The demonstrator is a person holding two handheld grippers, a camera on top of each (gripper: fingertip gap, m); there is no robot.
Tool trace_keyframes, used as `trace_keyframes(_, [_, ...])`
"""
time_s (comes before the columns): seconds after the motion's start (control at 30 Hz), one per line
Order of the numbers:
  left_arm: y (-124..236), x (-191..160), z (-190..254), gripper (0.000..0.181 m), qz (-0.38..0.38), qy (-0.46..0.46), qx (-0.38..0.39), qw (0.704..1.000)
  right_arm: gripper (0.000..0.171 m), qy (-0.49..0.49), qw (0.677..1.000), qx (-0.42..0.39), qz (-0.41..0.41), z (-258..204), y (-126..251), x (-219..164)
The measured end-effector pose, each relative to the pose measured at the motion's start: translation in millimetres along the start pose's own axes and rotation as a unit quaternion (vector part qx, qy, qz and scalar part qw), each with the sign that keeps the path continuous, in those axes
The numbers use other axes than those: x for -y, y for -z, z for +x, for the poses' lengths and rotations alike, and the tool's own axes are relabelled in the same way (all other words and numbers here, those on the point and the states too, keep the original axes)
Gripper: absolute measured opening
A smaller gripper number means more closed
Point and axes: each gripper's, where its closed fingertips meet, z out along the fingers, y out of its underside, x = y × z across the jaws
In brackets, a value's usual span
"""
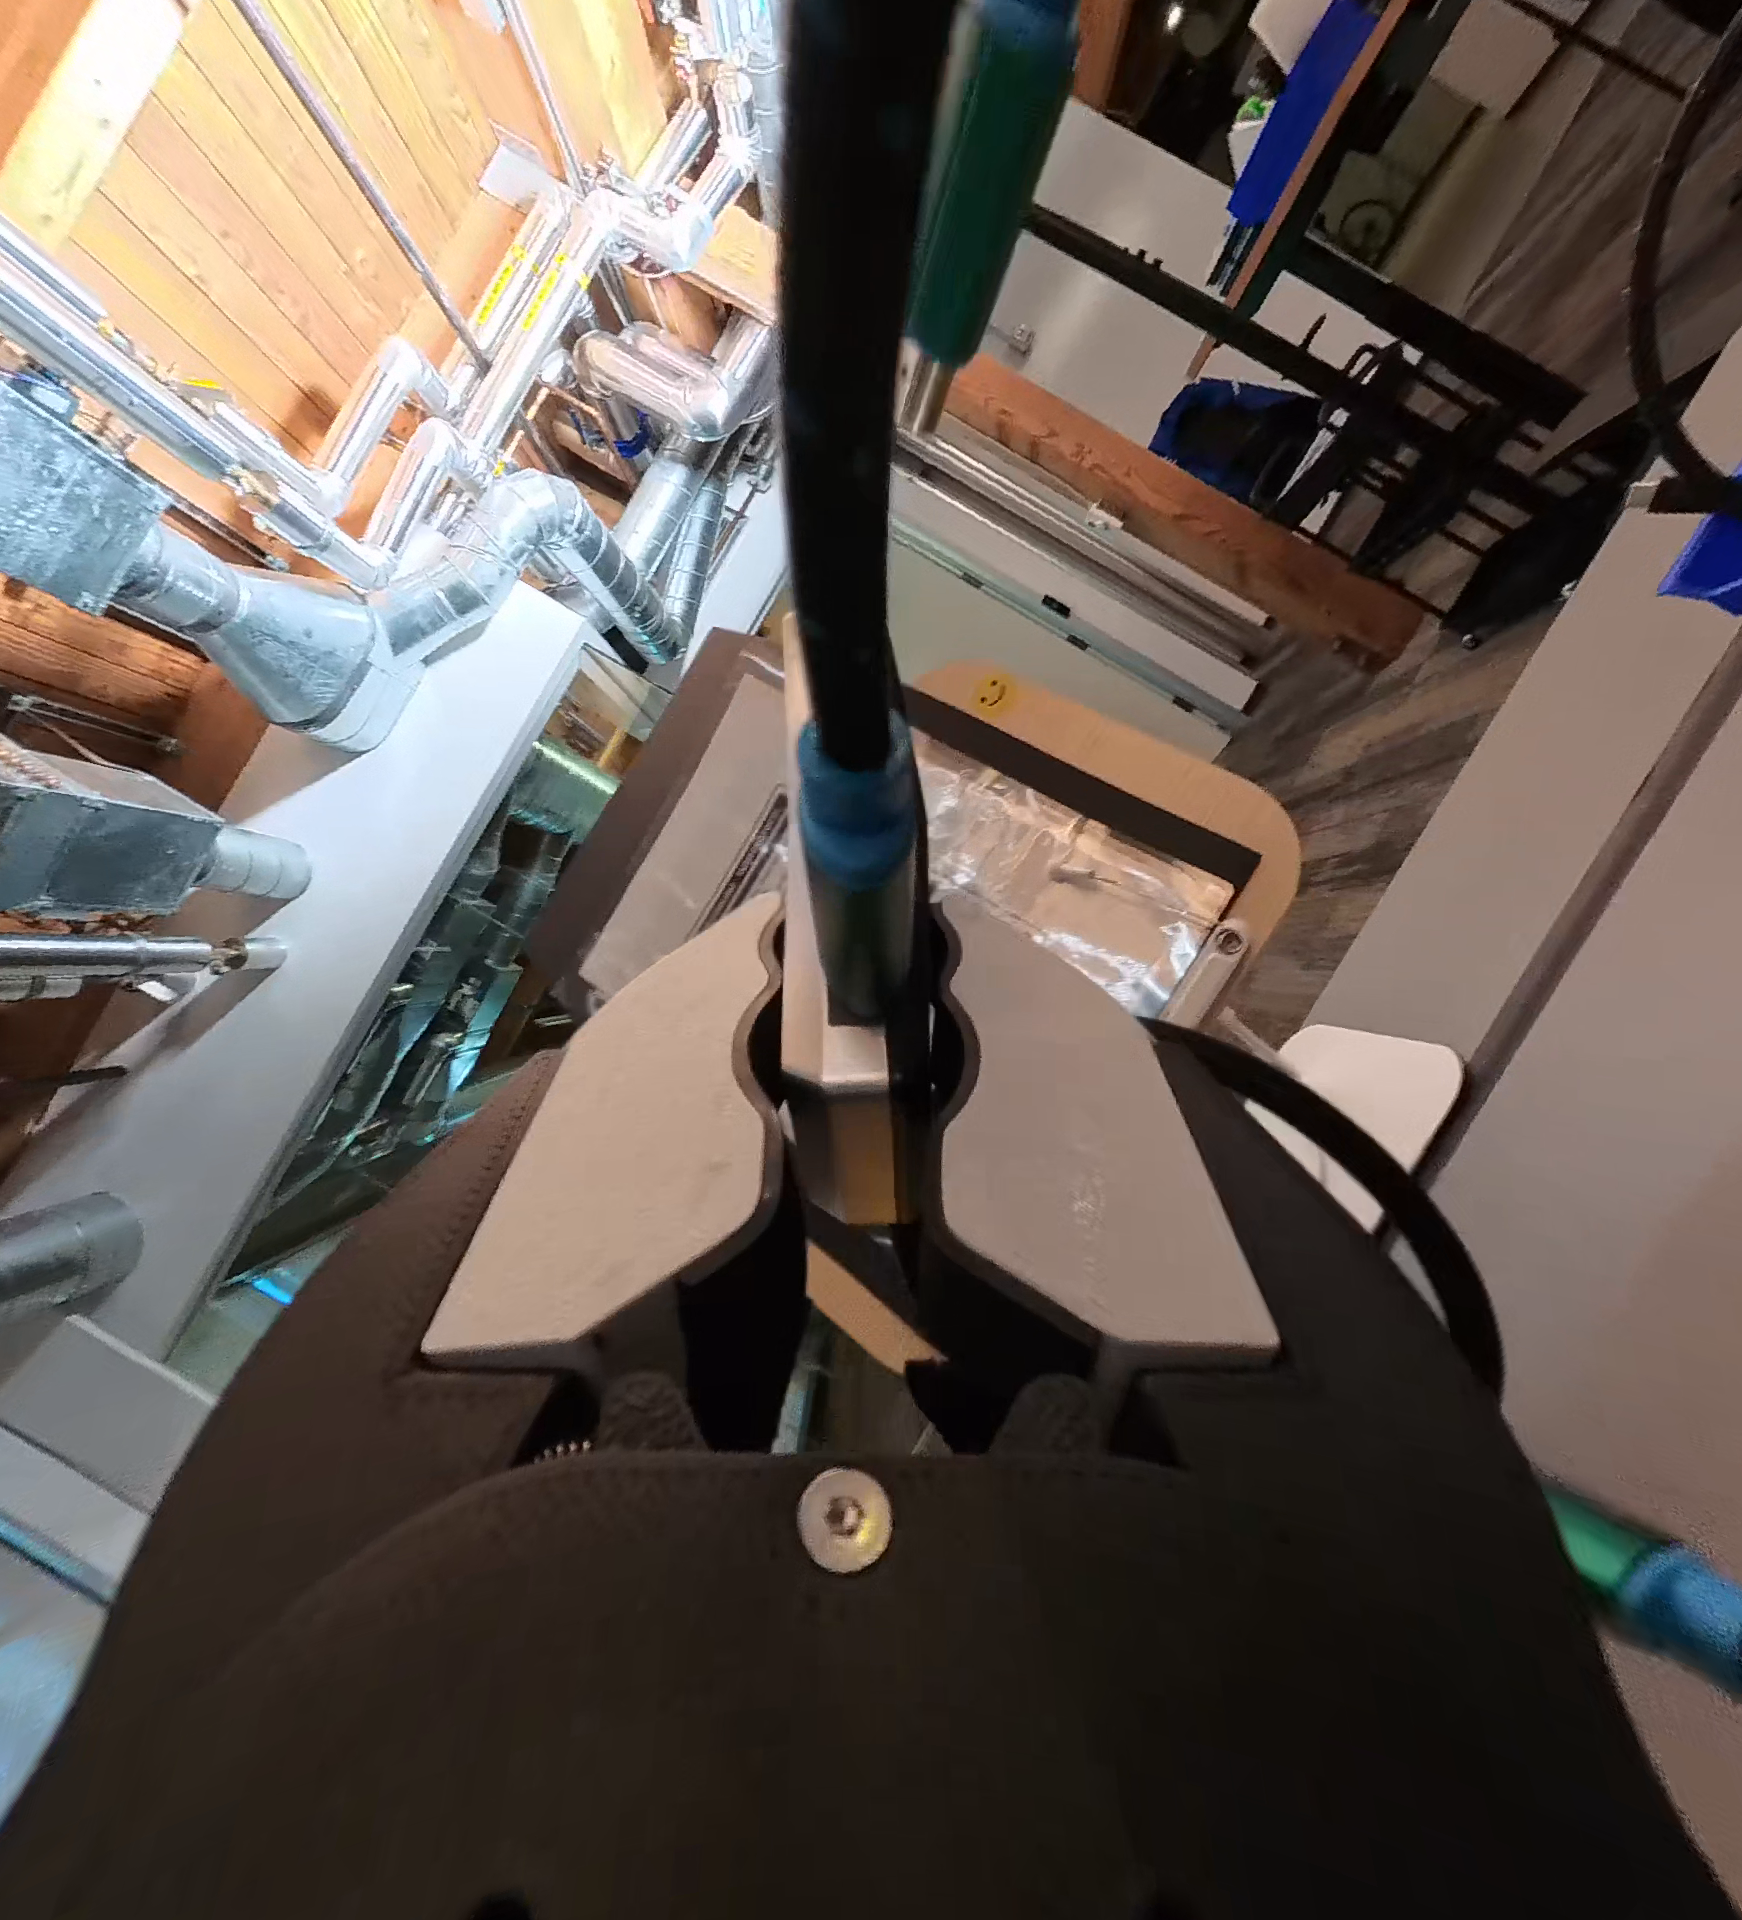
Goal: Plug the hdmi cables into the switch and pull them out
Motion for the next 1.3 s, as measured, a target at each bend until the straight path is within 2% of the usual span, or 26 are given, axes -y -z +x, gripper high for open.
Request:
trace_keyframes(0.27, [-3.5,14.1,22.9,0.021,0.009,-0.008,-0.016,1.0,0.008,-0.044,0.999,0.007,-0.013,-5.1,-8.1,-11.9])
trace_keyframes(0.77, [-4.8,18.7,25.5,0.02,-0.01,0.024,-0.006,1.0,0.008,-0.076,0.997,0.012,-0.022,-2.4,-10.0,-19.1])
trace_keyframes(1.07, [1.2,26.1,18.2,0.021,0.017,-0.014,0.013,1.0,0.008,-0.192,0.98,0.049,0.001,1.1,-7.0,-16.7])
trace_keyframes(1.3, [6.5,36.2,12.2,0.02,0.034,-0.039,0.028,0.998,0.008,-0.151,0.987,0.058,-0.005,2.5,1.4,-7.3])
